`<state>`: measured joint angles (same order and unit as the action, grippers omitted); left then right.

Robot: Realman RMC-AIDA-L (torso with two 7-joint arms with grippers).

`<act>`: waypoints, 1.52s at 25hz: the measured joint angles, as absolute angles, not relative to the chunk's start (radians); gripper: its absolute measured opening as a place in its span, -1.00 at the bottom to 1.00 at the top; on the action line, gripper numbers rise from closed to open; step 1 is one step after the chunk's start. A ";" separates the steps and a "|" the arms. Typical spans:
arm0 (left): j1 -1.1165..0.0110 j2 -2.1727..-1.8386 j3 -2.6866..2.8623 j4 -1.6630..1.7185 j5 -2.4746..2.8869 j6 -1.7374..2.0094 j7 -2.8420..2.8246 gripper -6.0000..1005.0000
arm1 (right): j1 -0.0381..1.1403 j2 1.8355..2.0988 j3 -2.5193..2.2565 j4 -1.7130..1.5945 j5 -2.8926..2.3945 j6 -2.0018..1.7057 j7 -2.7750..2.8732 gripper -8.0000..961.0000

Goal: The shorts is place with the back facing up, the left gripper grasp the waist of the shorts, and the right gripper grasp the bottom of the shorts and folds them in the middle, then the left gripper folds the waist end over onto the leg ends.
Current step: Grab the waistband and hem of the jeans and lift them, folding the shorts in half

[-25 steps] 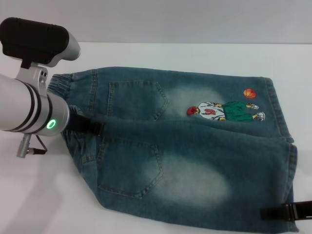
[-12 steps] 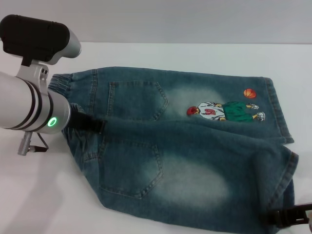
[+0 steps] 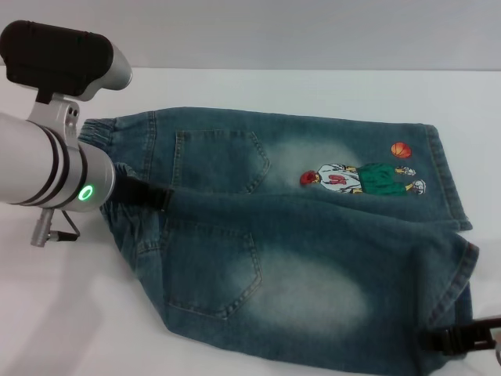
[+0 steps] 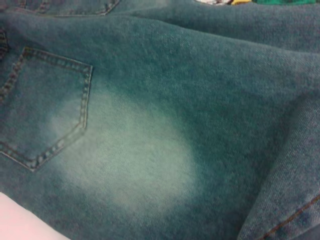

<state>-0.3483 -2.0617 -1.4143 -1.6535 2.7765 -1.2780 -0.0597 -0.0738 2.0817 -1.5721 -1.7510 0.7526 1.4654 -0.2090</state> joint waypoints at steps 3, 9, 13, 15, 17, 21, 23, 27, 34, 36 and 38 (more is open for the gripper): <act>-0.349 -2.062 -1.416 -1.654 2.776 -1.277 -0.060 -0.85 | -0.069 2.082 -1.567 -1.751 0.777 1.441 -0.222 -0.99; -0.343 -2.062 -1.418 -1.654 2.776 -1.255 -0.060 -0.85 | -0.052 2.081 -1.530 -1.747 0.842 1.340 -0.279 -0.99; -0.338 -2.062 -1.419 -1.653 2.776 -1.242 -0.060 -0.85 | -0.049 2.080 -1.522 -1.757 0.858 1.249 -0.327 -0.99; -0.331 -2.062 -1.419 -1.653 2.777 -1.225 -0.062 -0.85 | -0.056 2.080 -1.515 -1.759 0.868 1.204 -0.351 -0.99; -0.320 -2.062 -1.419 -1.658 2.776 -1.202 -0.064 -0.85 | -0.067 2.082 -1.506 -1.759 0.877 1.160 -0.374 -0.99; -0.301 -2.061 -1.423 -1.667 2.775 -1.158 -0.068 -0.84 | -0.095 2.084 -1.464 -1.749 0.970 1.079 -0.450 -0.99; -0.294 -2.060 -1.429 -1.668 2.775 -1.141 -0.069 -0.84 | -0.108 2.085 -1.436 -1.745 1.023 1.052 -0.488 -0.99; -0.277 -2.060 -1.449 -1.666 2.774 -1.087 -0.069 -0.84 | -0.129 2.088 -1.400 -1.740 1.094 0.991 -0.565 -0.99; -0.245 -2.061 -1.510 -1.649 2.767 -0.972 -0.072 -0.84 | -0.145 2.087 -1.306 -1.689 1.222 0.925 -0.683 -0.99; -0.238 -2.061 -1.520 -1.639 2.758 -0.942 -0.072 -0.84 | -0.145 2.086 -1.293 -1.667 1.250 0.916 -0.709 -0.99; -0.234 -2.062 -1.525 -1.622 2.751 -0.909 -0.074 -0.84 | -0.145 2.086 -1.284 -1.648 1.269 0.905 -0.737 -0.99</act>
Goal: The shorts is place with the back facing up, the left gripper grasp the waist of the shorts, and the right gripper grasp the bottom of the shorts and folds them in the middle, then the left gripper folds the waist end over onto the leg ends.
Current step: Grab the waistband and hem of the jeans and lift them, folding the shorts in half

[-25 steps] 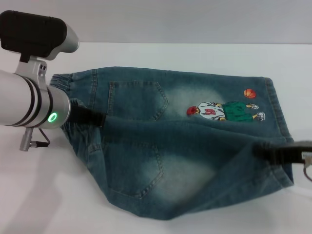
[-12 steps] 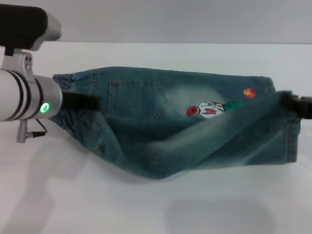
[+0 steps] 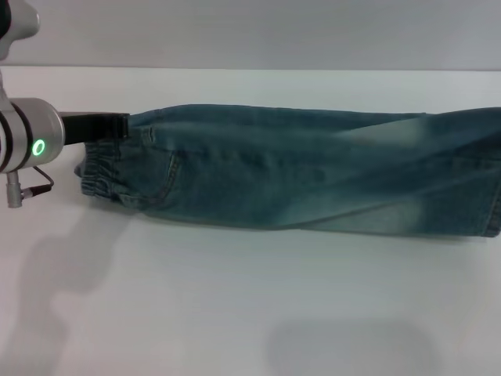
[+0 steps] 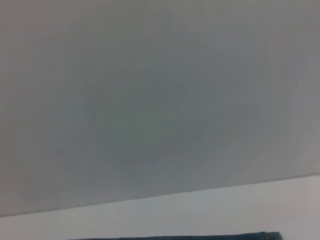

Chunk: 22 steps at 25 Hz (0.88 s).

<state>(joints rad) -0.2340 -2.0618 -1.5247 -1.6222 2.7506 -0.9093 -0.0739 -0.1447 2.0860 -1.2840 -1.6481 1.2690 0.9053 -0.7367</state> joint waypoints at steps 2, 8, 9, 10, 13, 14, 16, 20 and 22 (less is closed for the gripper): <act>-0.233 -2.062 -1.531 -1.606 2.741 -0.885 -0.075 -0.83 | -0.145 2.085 -1.272 -1.632 1.282 0.896 -0.762 -0.99; -0.232 -2.062 -1.536 -1.579 2.716 -0.826 -0.075 -0.83 | -0.133 2.082 -1.229 -1.546 1.355 0.872 -0.839 -0.99; -0.231 -2.062 -1.537 -1.577 2.716 -0.822 -0.075 -0.83 | -0.131 2.081 -1.219 -1.535 1.362 0.872 -0.848 -0.99; -0.232 -2.061 -1.540 -1.573 2.716 -0.809 -0.075 -0.83 | -0.126 2.080 -1.197 -1.515 1.380 0.871 -0.862 -0.99; -0.233 -2.061 -1.543 -1.566 2.714 -0.795 -0.075 -0.83 | -0.119 2.080 -1.181 -1.494 1.409 0.870 -0.877 -0.99; -0.235 -2.061 -1.544 -1.564 2.713 -0.792 -0.075 -0.83 | -0.115 2.080 -1.176 -1.482 1.427 0.870 -0.885 -0.99; -0.241 -2.061 -1.544 -1.557 2.708 -0.788 -0.074 -0.83 | -0.107 2.080 -1.169 -1.459 1.460 0.870 -0.904 -0.99; -0.252 -2.060 -1.545 -1.551 2.697 -0.781 -0.067 -0.83 | -0.080 2.080 -1.162 -1.420 1.500 0.874 -0.917 -0.99; -0.254 -2.060 -1.545 -1.550 2.694 -0.781 -0.066 -0.82 | -0.067 2.080 -1.162 -1.403 1.503 0.873 -0.924 -0.99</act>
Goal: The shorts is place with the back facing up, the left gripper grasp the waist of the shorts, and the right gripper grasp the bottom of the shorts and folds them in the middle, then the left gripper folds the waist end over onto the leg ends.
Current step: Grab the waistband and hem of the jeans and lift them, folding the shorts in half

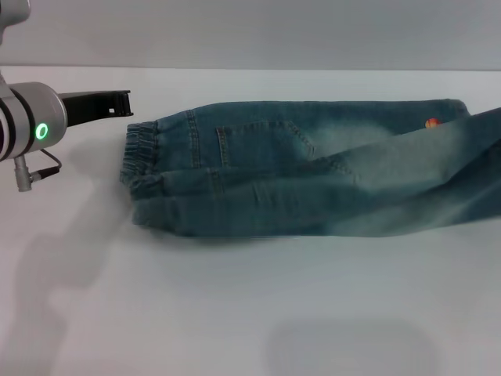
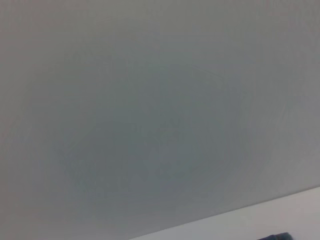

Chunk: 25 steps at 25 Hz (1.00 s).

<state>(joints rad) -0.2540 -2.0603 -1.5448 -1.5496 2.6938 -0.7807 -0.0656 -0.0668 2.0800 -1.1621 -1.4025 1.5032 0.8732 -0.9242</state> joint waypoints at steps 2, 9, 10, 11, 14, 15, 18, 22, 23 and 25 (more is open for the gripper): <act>-0.254 -2.060 -1.545 -1.548 2.693 -0.780 -0.065 -0.82 | -0.049 2.080 -1.157 -1.375 1.507 0.871 -0.931 -0.99; -0.246 -2.057 -1.545 -1.562 2.690 -0.800 -0.034 -0.82 | 0.001 2.079 -1.120 -1.290 1.511 0.873 -0.939 -0.99; -0.242 -2.056 -1.544 -1.576 2.685 -0.822 -0.013 -0.82 | 0.005 2.079 -1.118 -1.284 1.511 0.874 -0.939 -0.99; -0.237 -2.057 -1.544 -1.591 2.682 -0.846 0.005 -0.82 | 0.007 2.079 -1.118 -1.280 1.511 0.876 -0.940 -0.99; -0.222 -2.058 -1.544 -1.658 2.680 -0.983 0.013 -0.82 | 0.011 2.079 -1.117 -1.277 1.512 0.879 -0.940 -0.99; -0.217 -2.058 -1.545 -1.675 2.680 -1.016 0.012 -0.82 | 0.011 2.079 -1.117 -1.277 1.513 0.879 -0.940 -0.99; -0.192 -2.058 -1.555 -1.741 2.673 -1.172 0.004 -0.82 | 0.012 2.078 -1.117 -1.277 1.519 0.880 -0.940 -0.99; -0.196 -2.058 -1.561 -1.754 2.676 -1.270 0.003 -0.81 | 0.016 2.078 -1.118 -1.278 1.520 0.881 -0.940 -0.99; -0.199 -2.058 -1.562 -1.752 2.676 -1.297 0.003 -0.69 | 0.017 2.078 -1.118 -1.280 1.520 0.881 -0.940 -0.99; -0.202 -2.059 -1.567 -1.743 2.675 -1.331 -0.001 -0.45 | 0.018 2.078 -1.118 -1.286 1.520 0.883 -0.940 -0.99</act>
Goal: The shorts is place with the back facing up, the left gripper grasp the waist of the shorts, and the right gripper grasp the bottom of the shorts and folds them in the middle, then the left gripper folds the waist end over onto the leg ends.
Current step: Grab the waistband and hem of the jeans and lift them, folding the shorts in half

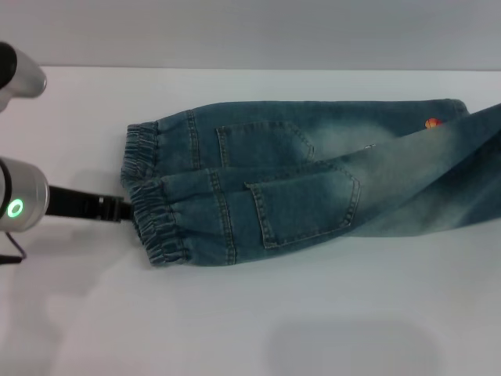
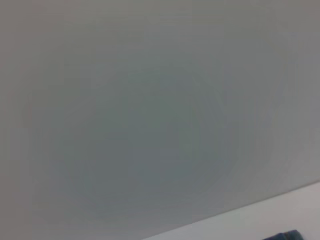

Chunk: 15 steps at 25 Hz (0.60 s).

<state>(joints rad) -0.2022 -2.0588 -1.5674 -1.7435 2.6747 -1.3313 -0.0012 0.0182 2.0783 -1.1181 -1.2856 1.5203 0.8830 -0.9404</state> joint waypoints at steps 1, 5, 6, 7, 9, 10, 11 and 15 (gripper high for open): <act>-0.203 -2.059 -1.570 -1.736 2.672 -1.340 -0.004 -0.36 | 0.019 2.078 -1.118 -1.288 1.520 0.884 -0.940 -0.99; -0.211 -2.060 -1.577 -1.704 2.665 -1.359 -0.013 0.01 | 0.019 2.077 -1.117 -1.301 1.520 0.890 -0.940 -0.99; -0.214 -2.060 -1.578 -1.694 2.662 -1.360 -0.014 0.08 | 0.020 2.076 -1.117 -1.302 1.520 0.890 -0.940 -0.99; -0.219 -2.060 -1.578 -1.679 2.657 -1.360 -0.015 0.14 | 0.021 2.076 -1.116 -1.302 1.520 0.890 -0.940 -0.99; -0.229 -2.060 -1.579 -1.649 2.652 -1.358 -0.015 0.27 | 0.022 2.075 -1.116 -1.302 1.520 0.891 -0.940 -0.99; -0.237 -2.060 -1.579 -1.632 2.651 -1.356 -0.015 0.34 | 0.023 2.075 -1.116 -1.302 1.520 0.891 -0.940 -0.99; -0.251 -2.061 -1.578 -1.602 2.649 -1.354 -0.013 0.40 | 0.023 2.075 -1.116 -1.302 1.520 0.891 -0.940 -0.99; -0.276 -2.061 -1.576 -1.555 2.632 -1.346 -0.006 0.62 | 0.023 2.075 -1.115 -1.302 1.520 0.892 -0.940 -0.99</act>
<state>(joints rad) -0.2764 -2.0610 -1.5764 -1.5552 2.6318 -1.3459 -0.0057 0.0231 2.0753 -1.1153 -1.3024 1.5203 0.8920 -0.9404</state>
